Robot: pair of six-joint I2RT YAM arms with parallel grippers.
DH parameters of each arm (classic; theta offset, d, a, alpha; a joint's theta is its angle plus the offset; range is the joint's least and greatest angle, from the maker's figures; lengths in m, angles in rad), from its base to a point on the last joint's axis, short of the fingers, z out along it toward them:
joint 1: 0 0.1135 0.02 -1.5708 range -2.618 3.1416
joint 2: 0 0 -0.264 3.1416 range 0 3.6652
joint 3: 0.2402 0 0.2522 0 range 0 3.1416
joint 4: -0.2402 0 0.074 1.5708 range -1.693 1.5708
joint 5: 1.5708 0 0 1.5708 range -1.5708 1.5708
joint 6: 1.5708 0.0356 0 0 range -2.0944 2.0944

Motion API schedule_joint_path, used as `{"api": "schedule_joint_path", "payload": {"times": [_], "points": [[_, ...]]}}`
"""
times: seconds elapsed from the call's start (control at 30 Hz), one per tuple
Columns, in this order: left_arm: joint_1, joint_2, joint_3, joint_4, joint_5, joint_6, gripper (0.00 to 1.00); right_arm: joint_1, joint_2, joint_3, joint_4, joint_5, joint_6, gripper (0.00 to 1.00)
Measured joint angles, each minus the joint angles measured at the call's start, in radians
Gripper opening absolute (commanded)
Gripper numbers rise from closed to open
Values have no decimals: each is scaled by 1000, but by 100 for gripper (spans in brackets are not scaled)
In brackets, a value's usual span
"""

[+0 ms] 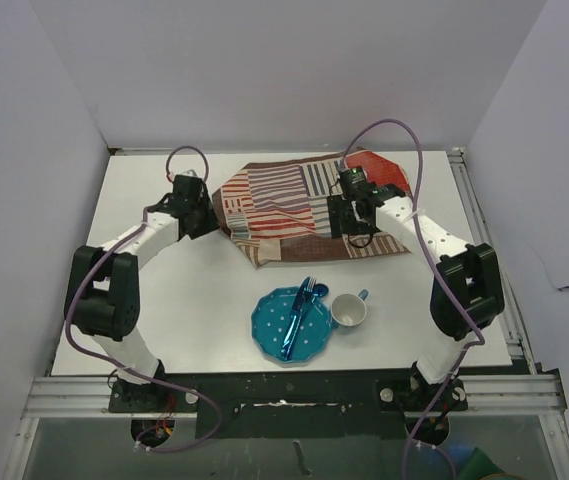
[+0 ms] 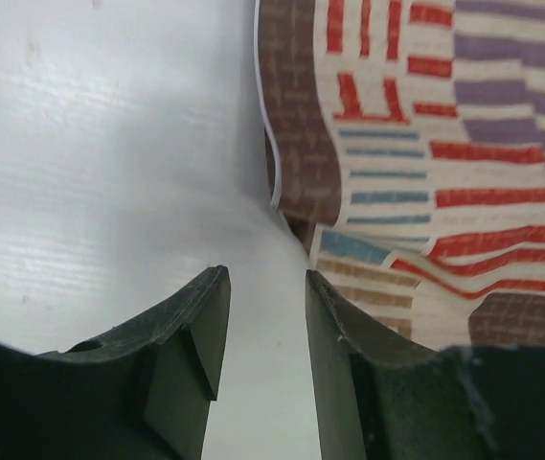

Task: Set the dinner table for one person
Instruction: Flatten out the napkin at the center of the board.

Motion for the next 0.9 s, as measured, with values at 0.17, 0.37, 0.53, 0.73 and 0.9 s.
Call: {"api": "schedule_joint_path", "payload": {"times": [0.17, 0.37, 0.53, 0.73, 0.9], "points": [[-54, 0, -79, -14, 30, -22, 37, 34, 4, 14, -2, -69, -18, 64], [-143, 0, -86, 1, 66, -51, 38, 55, 6, 42, -1, -96, -32, 65], [-196, 18, -86, 14, 90, -72, 60, 58, 20, 41, -2, -97, -32, 66], [-209, 69, -86, 17, 93, -88, 71, 58, 22, 41, -5, -94, -32, 66], [-212, 102, -85, 27, 87, -89, 33, 58, 22, 41, -5, -89, -32, 66]]}}
